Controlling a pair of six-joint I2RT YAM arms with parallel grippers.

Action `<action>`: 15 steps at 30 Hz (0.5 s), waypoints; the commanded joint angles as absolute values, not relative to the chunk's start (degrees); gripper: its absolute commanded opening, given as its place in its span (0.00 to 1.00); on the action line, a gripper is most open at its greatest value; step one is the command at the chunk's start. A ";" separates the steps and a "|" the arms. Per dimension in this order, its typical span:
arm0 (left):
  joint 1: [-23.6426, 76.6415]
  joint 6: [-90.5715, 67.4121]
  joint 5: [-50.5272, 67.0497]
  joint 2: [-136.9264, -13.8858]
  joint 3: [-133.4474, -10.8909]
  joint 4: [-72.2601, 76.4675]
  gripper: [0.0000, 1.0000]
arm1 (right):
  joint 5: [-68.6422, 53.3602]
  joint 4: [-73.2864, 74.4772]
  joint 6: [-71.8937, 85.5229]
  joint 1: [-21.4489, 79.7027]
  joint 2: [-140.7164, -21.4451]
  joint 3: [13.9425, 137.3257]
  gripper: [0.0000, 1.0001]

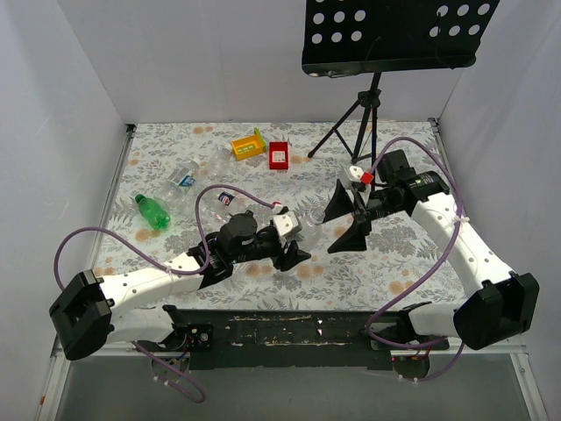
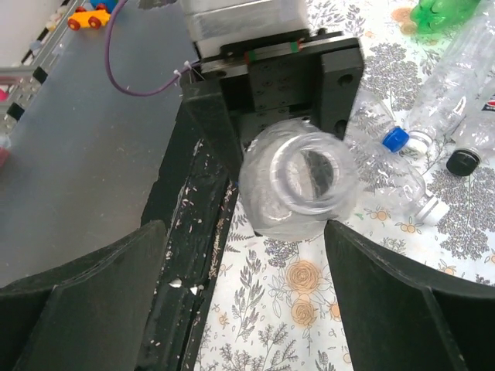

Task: Unscrew the bottle caps
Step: Place the plastic bottle at the center of the board.

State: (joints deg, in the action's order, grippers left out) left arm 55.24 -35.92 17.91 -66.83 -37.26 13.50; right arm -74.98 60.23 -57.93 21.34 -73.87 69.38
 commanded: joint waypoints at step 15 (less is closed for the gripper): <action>55.81 -35.86 21.53 -68.03 -39.37 15.91 0.01 | -78.13 43.24 -36.91 20.04 -74.27 72.16 0.92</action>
State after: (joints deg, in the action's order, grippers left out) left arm 55.64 -35.88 20.40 -67.48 -37.26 14.33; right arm -75.24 44.95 -38.52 20.14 -74.06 69.63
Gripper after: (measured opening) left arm 0.475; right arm 0.917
